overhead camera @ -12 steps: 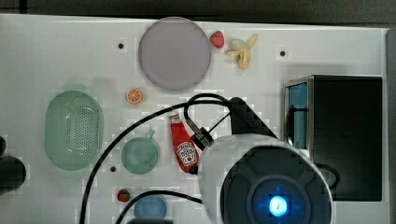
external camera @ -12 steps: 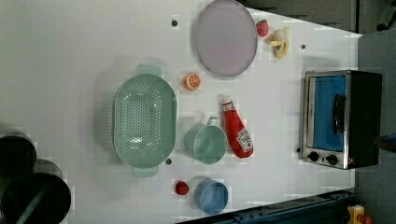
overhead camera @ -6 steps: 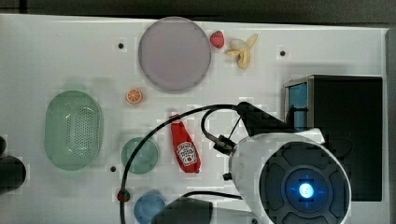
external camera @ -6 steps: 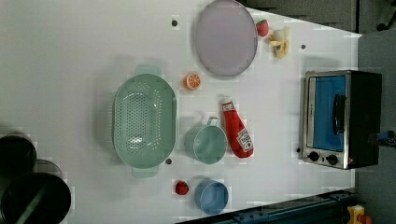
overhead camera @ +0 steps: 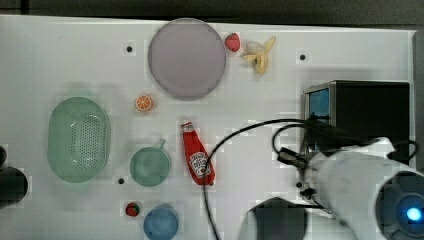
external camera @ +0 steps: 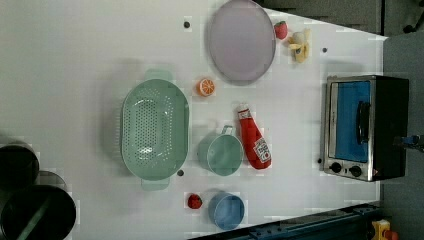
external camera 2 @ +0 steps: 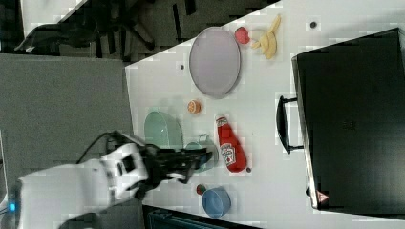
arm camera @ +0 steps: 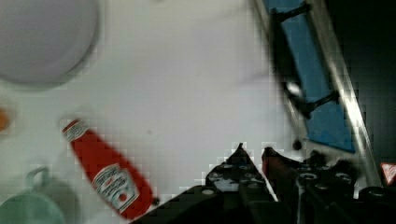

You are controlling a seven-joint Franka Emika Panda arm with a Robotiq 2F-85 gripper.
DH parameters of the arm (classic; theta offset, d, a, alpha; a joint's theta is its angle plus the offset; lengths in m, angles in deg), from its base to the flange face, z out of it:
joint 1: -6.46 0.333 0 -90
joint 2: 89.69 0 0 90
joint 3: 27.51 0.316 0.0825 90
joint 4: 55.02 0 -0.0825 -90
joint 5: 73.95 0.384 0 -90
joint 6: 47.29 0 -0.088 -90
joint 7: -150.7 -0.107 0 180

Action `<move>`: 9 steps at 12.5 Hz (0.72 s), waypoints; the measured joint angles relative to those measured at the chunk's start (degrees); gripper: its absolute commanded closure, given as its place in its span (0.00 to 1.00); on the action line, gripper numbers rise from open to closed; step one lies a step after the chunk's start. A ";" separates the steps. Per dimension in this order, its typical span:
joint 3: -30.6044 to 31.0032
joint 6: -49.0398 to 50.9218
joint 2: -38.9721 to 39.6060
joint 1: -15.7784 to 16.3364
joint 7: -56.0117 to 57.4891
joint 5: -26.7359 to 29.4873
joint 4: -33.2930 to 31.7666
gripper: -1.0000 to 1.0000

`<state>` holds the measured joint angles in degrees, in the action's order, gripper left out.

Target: Flap open oven.

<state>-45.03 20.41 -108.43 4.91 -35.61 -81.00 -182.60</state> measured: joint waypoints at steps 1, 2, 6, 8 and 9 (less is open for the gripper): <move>-1.45 -2.60 1.06 -0.70 1.73 -0.02 -0.90 0.83; -2.67 -4.43 2.43 -1.27 4.36 -0.02 -1.45 0.83; -5.09 -12.00 10.09 -1.89 14.07 -0.13 -1.79 0.83; -5.40 -16.00 13.87 -1.66 16.20 -0.07 -2.01 0.83; -5.50 -18.38 15.71 -1.62 16.95 -0.14 -1.90 0.83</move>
<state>-50.53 2.03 -92.72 3.29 -18.65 -81.14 -184.50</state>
